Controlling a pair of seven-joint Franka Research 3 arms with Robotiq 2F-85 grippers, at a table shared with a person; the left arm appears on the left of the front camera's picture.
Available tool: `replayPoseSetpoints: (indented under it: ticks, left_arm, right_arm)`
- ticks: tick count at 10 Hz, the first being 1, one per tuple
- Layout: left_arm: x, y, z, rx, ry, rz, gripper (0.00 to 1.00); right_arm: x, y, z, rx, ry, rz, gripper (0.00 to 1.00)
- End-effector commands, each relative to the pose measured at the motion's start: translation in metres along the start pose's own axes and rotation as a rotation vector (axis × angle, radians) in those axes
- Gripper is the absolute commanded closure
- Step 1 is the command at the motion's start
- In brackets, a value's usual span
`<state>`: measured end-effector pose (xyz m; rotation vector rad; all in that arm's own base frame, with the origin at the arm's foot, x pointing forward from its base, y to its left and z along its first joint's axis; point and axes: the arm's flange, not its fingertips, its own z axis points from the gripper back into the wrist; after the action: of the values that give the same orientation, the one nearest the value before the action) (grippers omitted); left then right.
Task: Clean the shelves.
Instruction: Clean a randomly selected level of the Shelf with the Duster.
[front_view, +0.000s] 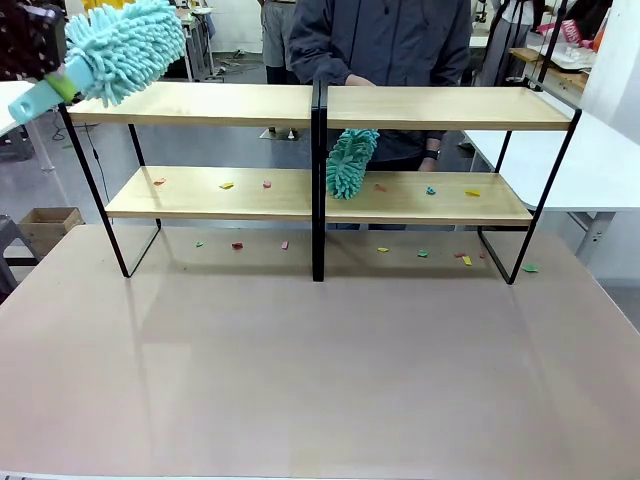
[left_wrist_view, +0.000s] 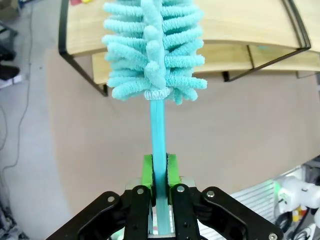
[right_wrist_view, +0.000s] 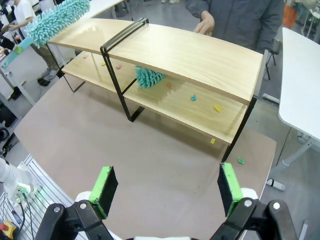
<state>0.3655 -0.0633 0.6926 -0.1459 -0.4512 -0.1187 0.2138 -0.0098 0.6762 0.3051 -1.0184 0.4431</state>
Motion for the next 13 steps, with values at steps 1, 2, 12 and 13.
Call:
replayPoseSetpoints:
  ticks: [1, 2, 12, 13]
  left_arm:
    - [0.006, 0.000, 0.002, 0.084, 0.068, 0.001, 0.88]
    - [0.009, -0.001, 0.001, 0.115, 0.095, 0.003, 0.88]
    - [0.010, 0.001, 0.022, 0.579, -0.187, 0.003, 0.88]
    - [0.007, 0.001, 0.027, 0.609, -0.182, -0.002, 0.88]
  right_arm:
    - [-0.001, 0.000, 0.000, 0.004, 0.000, -0.001, 0.00]
    - [-0.001, 0.000, 0.000, 0.004, 0.000, -0.001, 0.00]
    - [-0.001, 0.000, 0.000, 0.004, 0.000, -0.001, 0.00]
    - [-0.001, 0.000, 0.000, 0.004, 0.000, -0.001, 0.00]
